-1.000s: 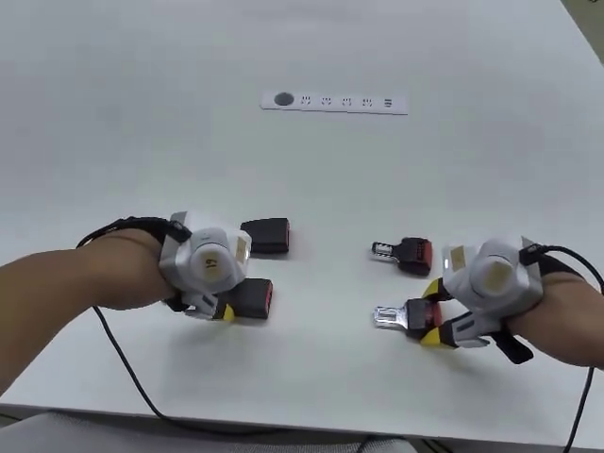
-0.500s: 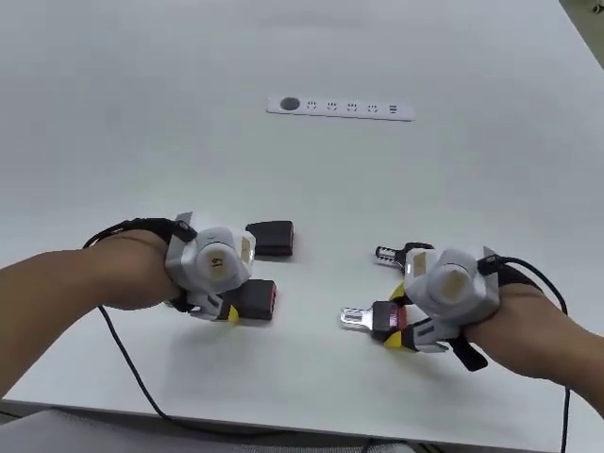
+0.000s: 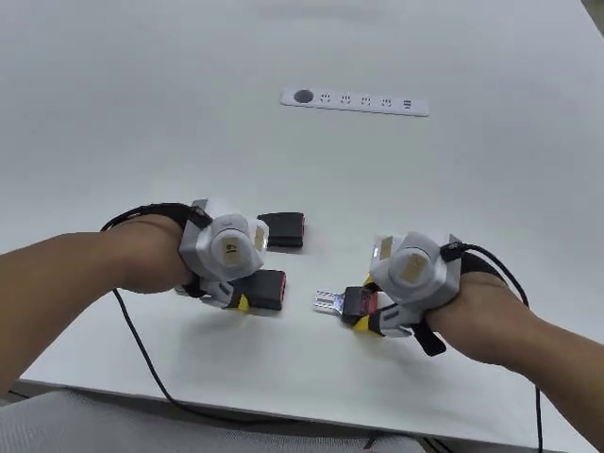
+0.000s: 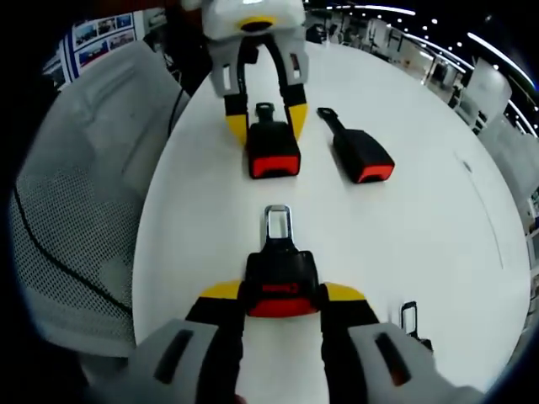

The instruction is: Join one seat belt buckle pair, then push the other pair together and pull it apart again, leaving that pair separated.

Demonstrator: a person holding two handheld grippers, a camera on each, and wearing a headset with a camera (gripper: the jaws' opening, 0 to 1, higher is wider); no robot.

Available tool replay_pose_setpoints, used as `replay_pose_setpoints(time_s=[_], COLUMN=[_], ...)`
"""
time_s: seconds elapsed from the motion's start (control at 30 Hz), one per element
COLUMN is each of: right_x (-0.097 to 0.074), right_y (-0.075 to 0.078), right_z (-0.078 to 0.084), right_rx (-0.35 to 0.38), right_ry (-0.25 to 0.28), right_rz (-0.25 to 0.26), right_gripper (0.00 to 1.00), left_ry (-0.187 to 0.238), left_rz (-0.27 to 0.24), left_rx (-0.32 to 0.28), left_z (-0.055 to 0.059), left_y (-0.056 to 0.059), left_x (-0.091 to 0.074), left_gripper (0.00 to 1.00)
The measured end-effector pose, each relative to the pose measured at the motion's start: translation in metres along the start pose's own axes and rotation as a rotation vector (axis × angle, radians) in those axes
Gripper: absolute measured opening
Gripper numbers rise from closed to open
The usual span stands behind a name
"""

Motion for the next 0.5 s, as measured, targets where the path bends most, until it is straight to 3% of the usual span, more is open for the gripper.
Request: replay_pose_setpoints(time_s=[0.2, 0.5], right_x=[0.008, 0.016], right_y=[-0.001, -0.002], right_z=[-0.013, -0.026], right_rx=[-0.005, -0.016], right_ry=[0.006, -0.004], right_rz=[-0.016, -0.028], right_gripper=[0.35, 0.35], left_ry=[0.015, 0.002], left_rz=[0.002, 0.009], left_rx=[0.014, 0.021], left_z=[0.000, -0.002], left_y=[0.000, 0.000], left_x=[0.000, 0.000], left_gripper=[0.33, 0.33])
Point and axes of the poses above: the centre of the closed fingertips' face, and the gripper's own axes: x roughly forward along the fingers, y roughly to its right, z roughly out of its underside, the point moved 6 cm from there along -x, roughly backward along the fingers, and after that the axes turned 11 degrees about x, right-handed, at the moved point
